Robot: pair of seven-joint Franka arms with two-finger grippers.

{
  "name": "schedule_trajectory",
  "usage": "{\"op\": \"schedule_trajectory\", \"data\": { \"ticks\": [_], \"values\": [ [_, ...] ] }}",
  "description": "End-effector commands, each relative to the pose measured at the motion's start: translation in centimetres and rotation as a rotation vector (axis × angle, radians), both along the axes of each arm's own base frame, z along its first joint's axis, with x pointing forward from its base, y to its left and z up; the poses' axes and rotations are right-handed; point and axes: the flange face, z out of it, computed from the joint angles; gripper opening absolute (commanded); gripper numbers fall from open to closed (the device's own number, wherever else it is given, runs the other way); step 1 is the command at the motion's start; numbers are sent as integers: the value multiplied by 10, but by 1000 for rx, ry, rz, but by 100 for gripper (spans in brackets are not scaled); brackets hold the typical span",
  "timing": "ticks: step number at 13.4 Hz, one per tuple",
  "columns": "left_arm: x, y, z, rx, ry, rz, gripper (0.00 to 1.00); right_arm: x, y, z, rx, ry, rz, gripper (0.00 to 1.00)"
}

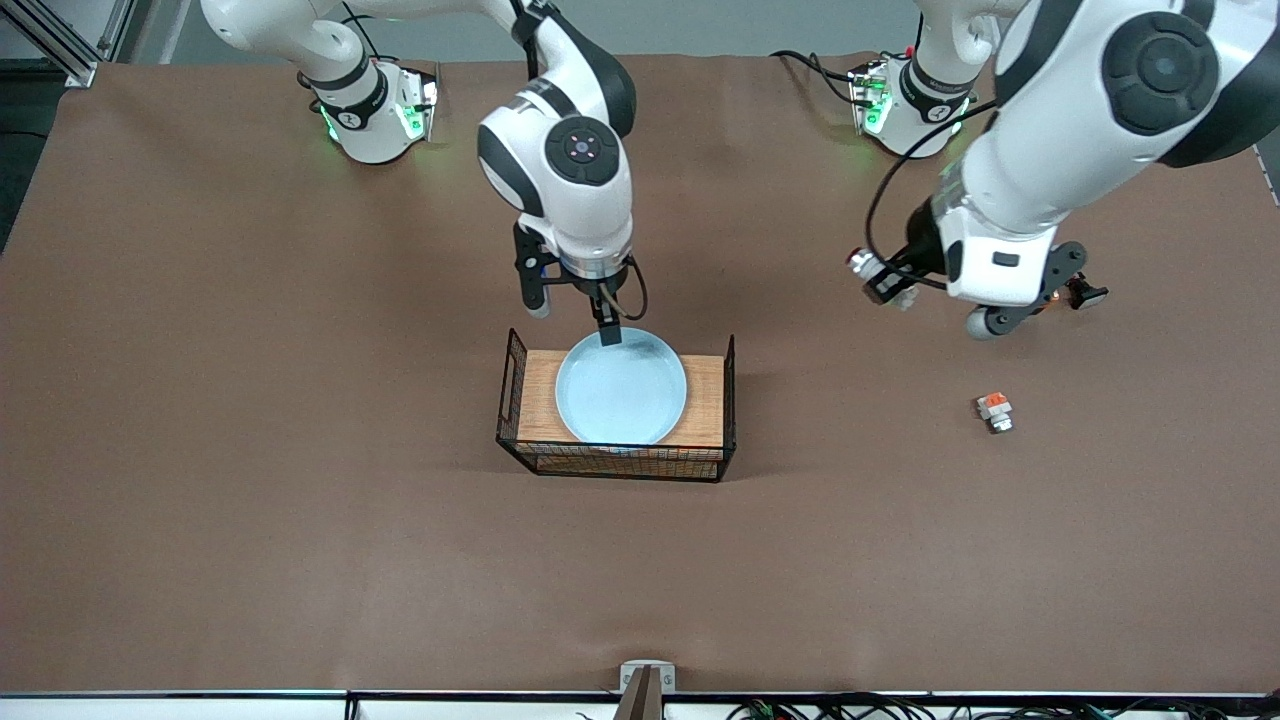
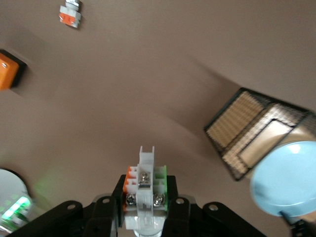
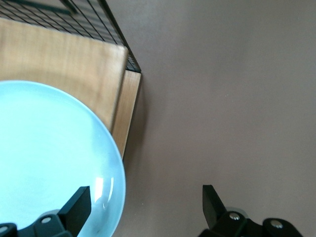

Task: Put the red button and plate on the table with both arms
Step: 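Lift the button with the left gripper while the right gripper reaches the plate, then lower the button with the left gripper while the right gripper grips the plate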

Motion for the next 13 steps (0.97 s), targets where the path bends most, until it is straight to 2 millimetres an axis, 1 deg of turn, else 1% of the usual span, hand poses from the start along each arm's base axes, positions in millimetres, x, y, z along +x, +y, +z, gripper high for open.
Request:
{"op": "schedule_trajectory", "data": {
  "ticks": [1, 2, 4, 5, 7, 10, 12, 13],
  "values": [
    [-16, 44, -25, -33, 31, -200, 12, 10, 11, -3, -10, -23, -43, 99],
    [-14, 51, -35, -44, 35, -276, 12, 13, 14, -6, -10, -26, -51, 99],
    [-8, 64, -57, -56, 27, -362, 12, 21, 16, -10, -10, -32, -63, 99],
    [-7, 68, -75, -63, 11, -412, 12, 25, 14, -9, -8, -37, -68, 99],
    [-5, 71, -116, -68, -15, -447, 12, 29, 14, -9, -7, -40, -72, 99],
    [0, 76, -185, -60, -34, -512, 13, 29, 15, -18, -19, -38, -67, 98],
    [10, 80, -229, -57, -11, -556, 13, 28, 15, -21, -20, -34, -67, 94],
    [15, 81, -245, -42, -10, -570, 13, 27, 17, -25, -24, -31, -63, 92]
  ]
}}
